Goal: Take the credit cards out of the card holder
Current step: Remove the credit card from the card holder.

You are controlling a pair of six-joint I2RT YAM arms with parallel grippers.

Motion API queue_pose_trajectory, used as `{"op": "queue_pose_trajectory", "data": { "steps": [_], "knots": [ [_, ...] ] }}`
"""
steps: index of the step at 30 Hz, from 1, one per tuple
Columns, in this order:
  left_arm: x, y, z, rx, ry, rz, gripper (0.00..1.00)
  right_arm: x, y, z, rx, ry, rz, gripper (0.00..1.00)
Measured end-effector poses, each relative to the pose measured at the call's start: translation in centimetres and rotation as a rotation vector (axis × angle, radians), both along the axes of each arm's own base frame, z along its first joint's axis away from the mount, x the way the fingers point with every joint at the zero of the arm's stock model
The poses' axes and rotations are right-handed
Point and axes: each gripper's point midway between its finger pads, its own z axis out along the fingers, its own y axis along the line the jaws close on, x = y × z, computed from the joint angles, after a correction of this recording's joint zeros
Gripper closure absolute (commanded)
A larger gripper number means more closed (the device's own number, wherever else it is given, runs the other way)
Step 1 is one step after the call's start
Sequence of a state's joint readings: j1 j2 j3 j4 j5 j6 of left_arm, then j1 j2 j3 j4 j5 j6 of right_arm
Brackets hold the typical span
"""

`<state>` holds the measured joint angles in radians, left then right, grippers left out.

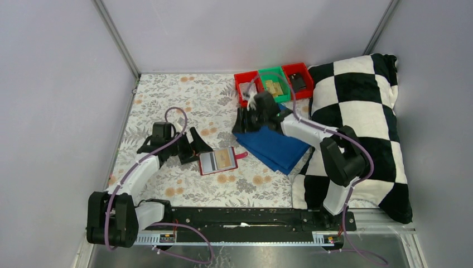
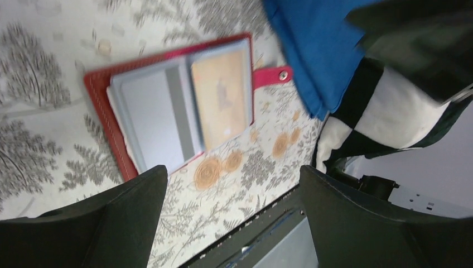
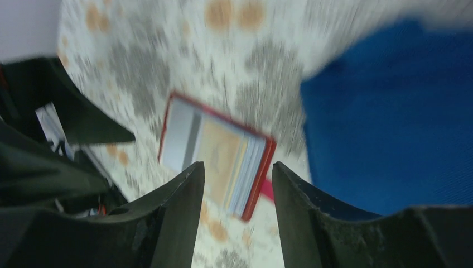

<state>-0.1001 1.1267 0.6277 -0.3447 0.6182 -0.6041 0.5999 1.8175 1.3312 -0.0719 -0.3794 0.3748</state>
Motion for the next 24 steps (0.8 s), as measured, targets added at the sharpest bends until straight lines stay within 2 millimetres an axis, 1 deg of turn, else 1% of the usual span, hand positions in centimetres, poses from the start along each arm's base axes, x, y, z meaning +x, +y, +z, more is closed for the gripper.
{"op": "queue_pose_trajectory", "data": {
  "steps": [1, 3, 4, 6, 8, 10, 13, 16, 19, 24],
  "knots": [
    [-0.7, -0.1, -0.9, -0.012, 0.034, 0.003, 0.09, -2.0, 0.0, -2.2, -0.009, 0.066, 0.007, 0.47],
    [-1.8, -0.3, -2.1, -0.026, 0.083, 0.008, 0.1, -5.7, 0.1, -5.4, -0.019, 0.174, 0.026, 0.49],
    [-2.0, -0.4, -2.4, -0.032, 0.097, 0.012, 0.1, -7.4, 0.2, -6.5, -0.021, 0.215, 0.038, 0.49],
    [-2.2, -0.6, -2.5, -0.046, 0.104, 0.015, 0.12, -9.7, 0.7, -7.5, -0.014, 0.261, 0.058, 0.5],
    [-2.1, -1.1, -2.3, -0.069, 0.093, 0.013, 0.13, -11.3, 1.5, -7.8, 0.013, 0.294, 0.076, 0.52],
    [-2.0, -1.6, -2.0, -0.095, 0.079, 0.005, 0.14, -11.9, 2.2, -7.6, 0.04, 0.302, 0.088, 0.53],
    [-1.8, -2.2, -2.1, -0.116, 0.086, -0.003, 0.14, -11.4, 2.8, -6.9, 0.075, 0.276, 0.091, 0.53],
    [-1.6, -2.2, -2.3, -0.104, 0.085, 0.01, 0.14, -11.0, 3.2, -6.6, 0.089, 0.265, 0.089, 0.53],
    [-1.4, -1.6, -2.8, -0.062, 0.085, 0.044, 0.13, -10.9, 3.2, -7.2, 0.085, 0.274, 0.084, 0.52],
    [-1.2, -1.3, -3.4, -0.011, 0.082, 0.061, 0.13, -10.7, 3.5, -8.4, 0.086, 0.293, 0.069, 0.52]
  ]
}}
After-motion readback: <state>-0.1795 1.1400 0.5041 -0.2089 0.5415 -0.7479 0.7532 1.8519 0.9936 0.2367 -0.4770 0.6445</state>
